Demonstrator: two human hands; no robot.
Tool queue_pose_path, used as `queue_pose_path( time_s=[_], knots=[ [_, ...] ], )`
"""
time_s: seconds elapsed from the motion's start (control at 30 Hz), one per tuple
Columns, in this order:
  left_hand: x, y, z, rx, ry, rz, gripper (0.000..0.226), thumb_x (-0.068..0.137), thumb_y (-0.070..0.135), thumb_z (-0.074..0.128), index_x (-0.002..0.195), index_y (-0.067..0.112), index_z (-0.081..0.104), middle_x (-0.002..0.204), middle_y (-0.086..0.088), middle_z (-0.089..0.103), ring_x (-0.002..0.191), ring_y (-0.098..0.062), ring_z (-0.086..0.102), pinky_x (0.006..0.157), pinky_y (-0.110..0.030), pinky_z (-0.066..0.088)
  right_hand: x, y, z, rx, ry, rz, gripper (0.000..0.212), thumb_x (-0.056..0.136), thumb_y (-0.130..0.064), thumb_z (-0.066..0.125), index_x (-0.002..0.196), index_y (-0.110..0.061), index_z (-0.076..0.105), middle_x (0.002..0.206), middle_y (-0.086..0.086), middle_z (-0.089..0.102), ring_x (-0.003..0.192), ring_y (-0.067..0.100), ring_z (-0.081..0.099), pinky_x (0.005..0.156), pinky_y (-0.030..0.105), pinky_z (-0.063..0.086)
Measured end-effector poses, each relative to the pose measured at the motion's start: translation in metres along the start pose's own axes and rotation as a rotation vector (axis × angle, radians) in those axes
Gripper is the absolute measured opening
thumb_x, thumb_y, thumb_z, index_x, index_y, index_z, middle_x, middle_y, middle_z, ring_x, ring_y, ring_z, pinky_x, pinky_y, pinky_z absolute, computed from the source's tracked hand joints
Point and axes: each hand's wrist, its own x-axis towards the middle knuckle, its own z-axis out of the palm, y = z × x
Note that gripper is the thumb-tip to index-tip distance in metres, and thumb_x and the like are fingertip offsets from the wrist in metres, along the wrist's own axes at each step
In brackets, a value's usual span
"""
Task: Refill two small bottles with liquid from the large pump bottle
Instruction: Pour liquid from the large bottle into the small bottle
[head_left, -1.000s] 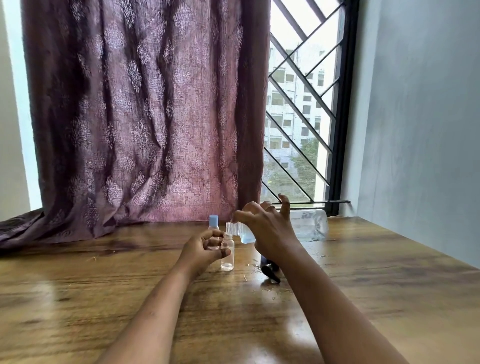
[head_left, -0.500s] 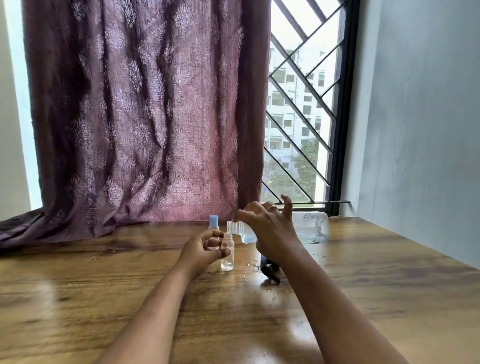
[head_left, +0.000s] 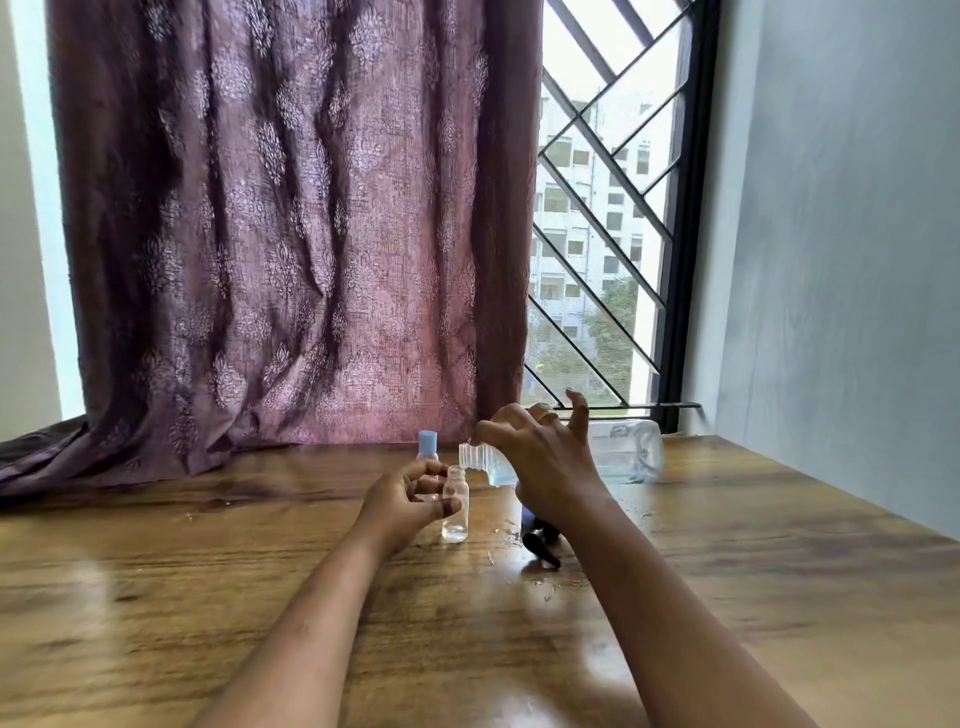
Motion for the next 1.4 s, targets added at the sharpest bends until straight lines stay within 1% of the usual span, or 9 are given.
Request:
queue_pose_path(
  time_s=[0.13,0.33,0.5,0.6,0.8,0.9,0.97,1.1,1.4],
  knots=[
    [-0.0025,0.0033,0.0009,0.002,0.005,0.0,0.036,0.074,-0.004,0.073,0.087,0.027,0.058,0.083,0.0,0.066,0.076,-0.011,0.062,0.063,-0.006,0.05,-0.0002,0.0002,-0.0009,-0.001,0.01,0.002,0.068,0.066,0.006,0.054,0.113,-0.043,0.044,0.125,-0.012,0.048,0.118,0.02,0.048,0.102,0.049,-0.004],
    [-0.0027,0.0024,0.0004,0.013,0.015,-0.008,0.036,0.072,-0.003,0.074,0.084,0.029,0.062,0.079,0.003,0.068,0.069,-0.004,0.065,0.073,-0.021,0.053,-0.0003,0.0004,-0.0023,-0.013,0.01,0.003,0.07,0.065,0.007,0.052,0.114,-0.042,0.045,0.125,-0.012,0.049,0.119,0.021,0.047,0.102,0.049,-0.004],
    [-0.0036,0.0039,0.0011,0.003,0.006,-0.003,0.035,0.073,-0.005,0.073,0.083,0.027,0.062,0.065,0.012,0.07,0.061,0.006,0.064,0.062,-0.008,0.05,-0.0004,0.0007,-0.0037,-0.013,0.008,0.011,0.069,0.066,0.007,0.052,0.114,-0.042,0.045,0.126,-0.012,0.048,0.12,0.021,0.046,0.101,0.049,-0.005],
    [-0.0031,0.0041,0.0007,0.016,0.007,-0.005,0.036,0.073,-0.006,0.072,0.083,0.026,0.061,0.062,0.014,0.07,0.06,0.008,0.064,0.061,-0.006,0.05,-0.0002,0.0011,-0.0043,-0.015,0.011,0.014,0.069,0.066,0.007,0.052,0.113,-0.043,0.045,0.126,-0.013,0.048,0.12,0.021,0.046,0.101,0.049,-0.006],
    [-0.0035,0.005,0.0009,0.019,0.012,-0.01,0.036,0.073,-0.006,0.072,0.085,0.026,0.06,0.08,0.002,0.068,0.065,0.002,0.065,0.067,-0.011,0.053,0.0001,0.0007,-0.0039,-0.021,0.006,0.008,0.069,0.066,0.006,0.053,0.114,-0.043,0.045,0.126,-0.012,0.048,0.121,0.022,0.045,0.101,0.049,-0.005],
    [-0.0037,0.0053,0.0007,0.042,0.013,-0.013,0.037,0.073,-0.003,0.074,0.085,0.029,0.06,0.084,-0.001,0.068,0.079,-0.014,0.065,0.081,-0.027,0.054,0.0004,0.0007,-0.004,-0.025,0.003,0.007,0.069,0.066,0.007,0.053,0.114,-0.043,0.045,0.127,-0.013,0.048,0.121,0.022,0.046,0.101,0.049,-0.007],
    [-0.0044,0.0061,0.0009,0.048,0.011,-0.013,0.037,0.073,-0.004,0.073,0.084,0.029,0.06,0.084,-0.001,0.068,0.08,-0.017,0.064,0.085,-0.033,0.053,0.0006,0.0004,-0.0037,-0.02,0.003,0.009,0.07,0.066,0.008,0.053,0.114,-0.043,0.046,0.127,-0.013,0.048,0.121,0.021,0.046,0.101,0.049,-0.007],
    [-0.0053,0.0063,0.0006,0.052,0.008,-0.016,0.037,0.073,-0.003,0.073,0.084,0.029,0.06,0.083,0.001,0.067,0.078,-0.013,0.064,0.084,-0.031,0.052,0.0005,0.0002,-0.0034,-0.029,0.005,0.007,0.07,0.066,0.007,0.054,0.114,-0.043,0.045,0.127,-0.013,0.048,0.121,0.021,0.046,0.101,0.05,-0.006],
    [-0.0039,0.0036,-0.0009,0.066,0.006,-0.018,0.036,0.072,0.001,0.076,0.086,0.03,0.061,0.087,-0.004,0.069,0.085,-0.019,0.064,0.09,-0.037,0.051,-0.0003,0.0005,-0.0053,-0.024,0.003,0.004,0.069,0.067,0.006,0.053,0.115,-0.042,0.044,0.128,-0.013,0.046,0.121,0.022,0.045,0.101,0.05,-0.006]
  ],
)
